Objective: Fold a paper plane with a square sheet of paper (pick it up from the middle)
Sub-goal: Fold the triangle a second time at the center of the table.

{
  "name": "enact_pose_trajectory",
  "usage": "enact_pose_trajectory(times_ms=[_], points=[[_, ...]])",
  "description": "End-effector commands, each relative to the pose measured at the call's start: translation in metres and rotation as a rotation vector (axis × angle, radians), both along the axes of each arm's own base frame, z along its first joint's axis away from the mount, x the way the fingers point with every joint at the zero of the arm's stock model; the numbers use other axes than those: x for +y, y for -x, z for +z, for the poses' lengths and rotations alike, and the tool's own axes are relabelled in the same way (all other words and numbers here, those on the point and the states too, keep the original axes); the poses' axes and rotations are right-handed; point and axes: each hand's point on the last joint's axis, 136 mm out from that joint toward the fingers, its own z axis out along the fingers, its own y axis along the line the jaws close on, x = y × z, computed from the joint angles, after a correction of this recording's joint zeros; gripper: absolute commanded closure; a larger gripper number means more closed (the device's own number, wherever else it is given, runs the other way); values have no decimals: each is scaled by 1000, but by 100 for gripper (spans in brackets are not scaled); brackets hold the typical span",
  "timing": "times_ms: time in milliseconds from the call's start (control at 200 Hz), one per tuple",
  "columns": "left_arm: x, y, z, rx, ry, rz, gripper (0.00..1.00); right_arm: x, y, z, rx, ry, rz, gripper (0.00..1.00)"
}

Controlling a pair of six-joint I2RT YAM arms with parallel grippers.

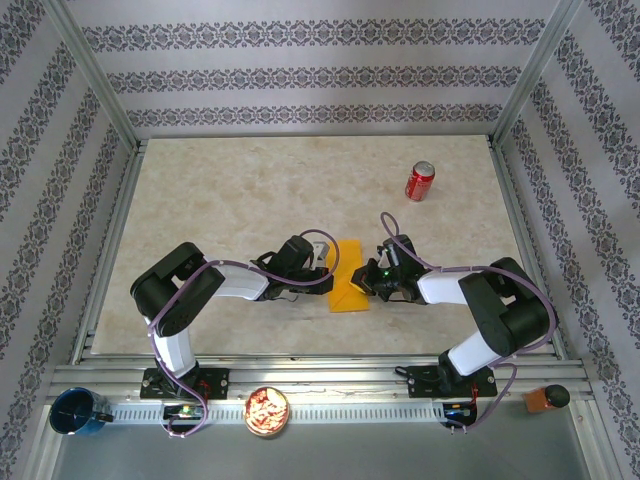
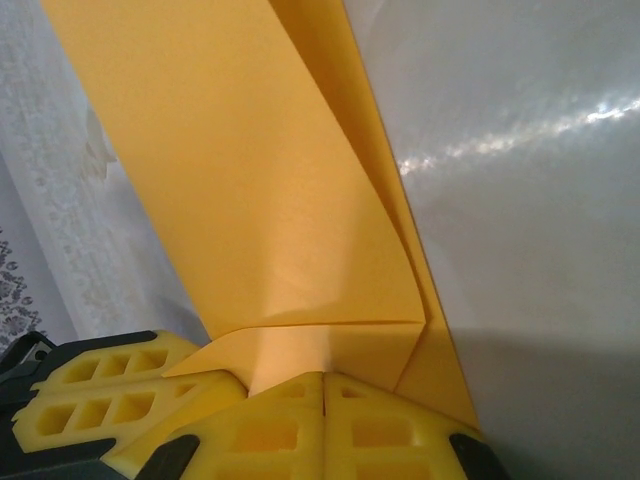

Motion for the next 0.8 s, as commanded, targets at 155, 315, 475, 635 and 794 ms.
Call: enact_pose_trajectory(times_ms=[155,315,475,635,794], points=[[-3,-7,52,-48,31,17,73,-14,12,-17,66,78,2,100],[0,-4,69,-42,37,30,76,-13,10,-15,65,77,-2,100],[-15,12,80,-16,84,-18,90,-13,10,-14,66,76,-1,100],[-35,34,70,80,59,-74,98,-12,9,-15,68,79,0,100],[-40,45,52,175,40,-51,100,-13,10,-15,72,83,1,100]])
